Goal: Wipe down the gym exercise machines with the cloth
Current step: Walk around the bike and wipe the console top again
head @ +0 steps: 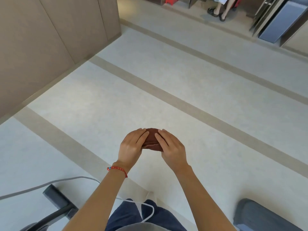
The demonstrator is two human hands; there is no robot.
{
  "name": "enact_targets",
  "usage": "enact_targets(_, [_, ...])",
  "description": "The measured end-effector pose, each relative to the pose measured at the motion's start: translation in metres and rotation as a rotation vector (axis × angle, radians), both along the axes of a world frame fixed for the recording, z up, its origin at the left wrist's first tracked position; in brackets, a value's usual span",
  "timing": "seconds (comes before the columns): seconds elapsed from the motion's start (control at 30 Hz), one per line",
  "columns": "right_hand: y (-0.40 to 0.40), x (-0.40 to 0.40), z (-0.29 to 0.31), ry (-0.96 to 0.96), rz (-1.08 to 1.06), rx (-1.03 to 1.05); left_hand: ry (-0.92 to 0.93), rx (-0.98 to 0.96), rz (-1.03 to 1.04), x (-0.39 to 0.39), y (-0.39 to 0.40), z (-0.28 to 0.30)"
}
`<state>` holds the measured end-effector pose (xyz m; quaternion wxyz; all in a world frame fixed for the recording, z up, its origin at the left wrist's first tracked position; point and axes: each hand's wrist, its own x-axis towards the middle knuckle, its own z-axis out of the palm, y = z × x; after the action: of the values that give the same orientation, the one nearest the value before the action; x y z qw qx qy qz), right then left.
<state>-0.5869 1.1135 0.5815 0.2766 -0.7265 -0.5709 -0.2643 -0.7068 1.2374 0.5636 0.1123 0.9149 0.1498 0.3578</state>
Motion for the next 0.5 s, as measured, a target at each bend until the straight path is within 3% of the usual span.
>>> enact_targets(0.5, [0.147, 0.056, -0.002, -0.017, 0.196, -0.009, 0.004, 0.017, 0.155, 0.034, 0.126, 0.002])
